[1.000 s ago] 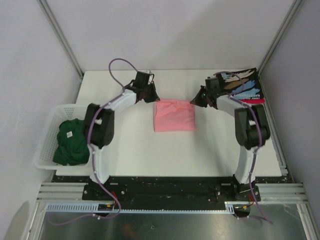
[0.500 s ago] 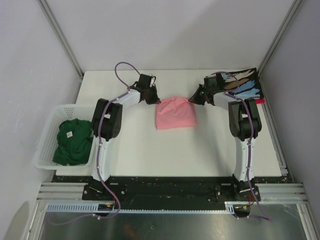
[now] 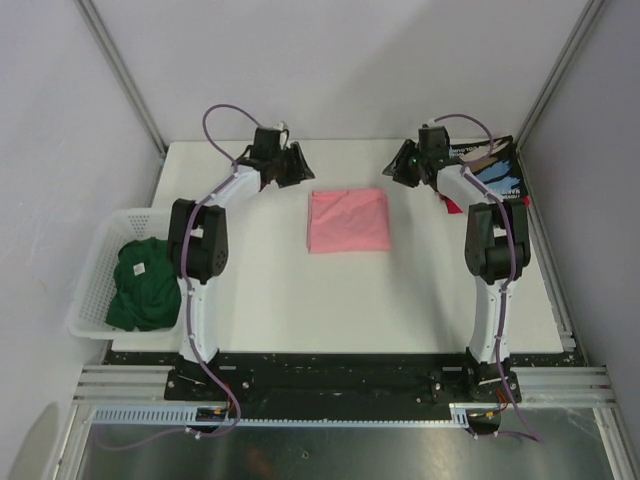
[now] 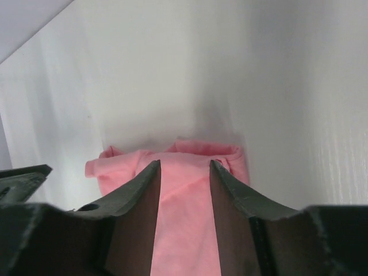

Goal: Fold and stack the t-shirts
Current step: Fold the long partially folded tshirt into a neat square

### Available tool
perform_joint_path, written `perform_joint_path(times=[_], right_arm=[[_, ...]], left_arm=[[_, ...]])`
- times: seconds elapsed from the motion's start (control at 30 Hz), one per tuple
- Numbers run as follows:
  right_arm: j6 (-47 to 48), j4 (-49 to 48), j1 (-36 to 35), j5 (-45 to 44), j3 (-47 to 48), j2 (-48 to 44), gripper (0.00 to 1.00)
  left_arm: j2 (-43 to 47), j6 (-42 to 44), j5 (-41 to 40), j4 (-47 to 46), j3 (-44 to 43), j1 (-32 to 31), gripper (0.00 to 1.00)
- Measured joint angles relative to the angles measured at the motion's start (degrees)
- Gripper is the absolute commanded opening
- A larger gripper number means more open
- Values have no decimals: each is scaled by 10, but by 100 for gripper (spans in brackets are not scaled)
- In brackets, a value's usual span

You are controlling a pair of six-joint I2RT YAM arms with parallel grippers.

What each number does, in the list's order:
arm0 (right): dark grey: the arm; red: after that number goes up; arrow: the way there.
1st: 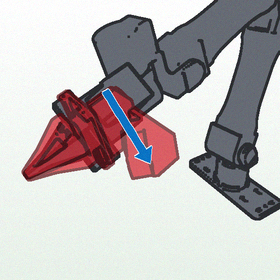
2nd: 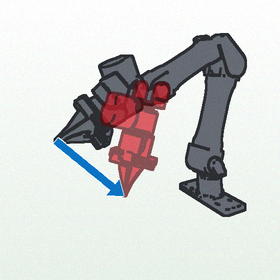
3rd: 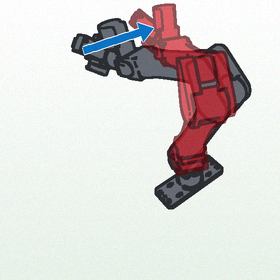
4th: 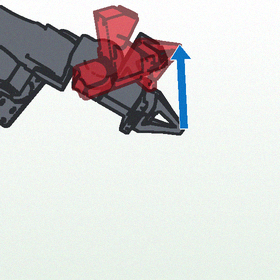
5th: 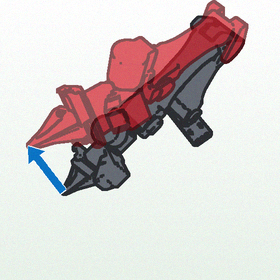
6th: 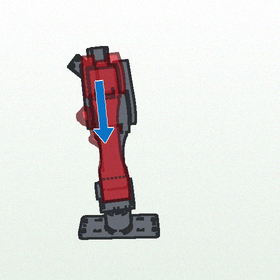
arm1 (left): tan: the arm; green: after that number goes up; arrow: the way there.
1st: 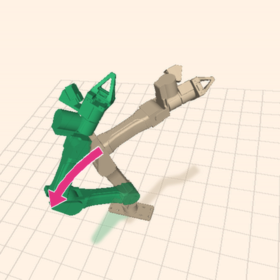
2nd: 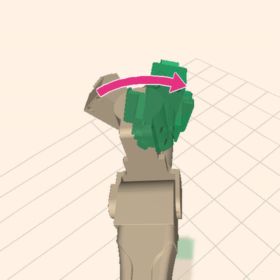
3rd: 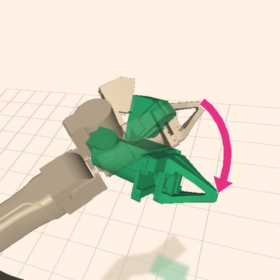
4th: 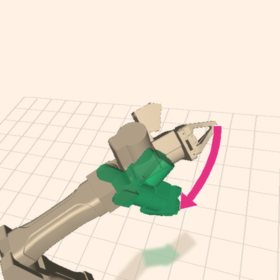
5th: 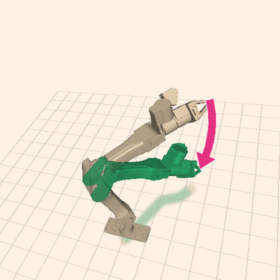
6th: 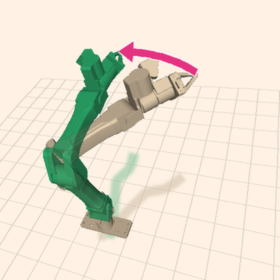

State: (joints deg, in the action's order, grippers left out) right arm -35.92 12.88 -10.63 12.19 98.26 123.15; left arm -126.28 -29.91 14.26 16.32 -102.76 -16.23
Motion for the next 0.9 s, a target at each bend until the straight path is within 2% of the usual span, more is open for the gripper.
perform_joint_path(times=[0.1, 0.17, 0.2, 0.43, 0.57, 0.83, 0.9], right_arm=[[8, 5, -7, -7, -19, -17, 29], [13, 10, -18, -7, -32, -28, 24], [15, 11, -24, -7, -36, -30, 22], [19, 18, -61, 11, -37, -26, 17], [20, 20, -61, 21, -16, 9, 16], [21, 42, -45, 35, 86, 122, 18], [21, 51, -39, 40, 114, 143, 21]], left_arm=[[36, -1, 0, -4, 33, 3, 17], [61, -2, 2, -3, 57, 2, 5], [68, -2, 5, -5, 64, 0, 3], [71, -5, 28, -4, 89, -19, 0], [49, -6, 43, -7, 83, -28, 0], [-64, -12, 43, -6, -1, -28, 0], [-86, -18, 39, -6, -19, -26, 3]])
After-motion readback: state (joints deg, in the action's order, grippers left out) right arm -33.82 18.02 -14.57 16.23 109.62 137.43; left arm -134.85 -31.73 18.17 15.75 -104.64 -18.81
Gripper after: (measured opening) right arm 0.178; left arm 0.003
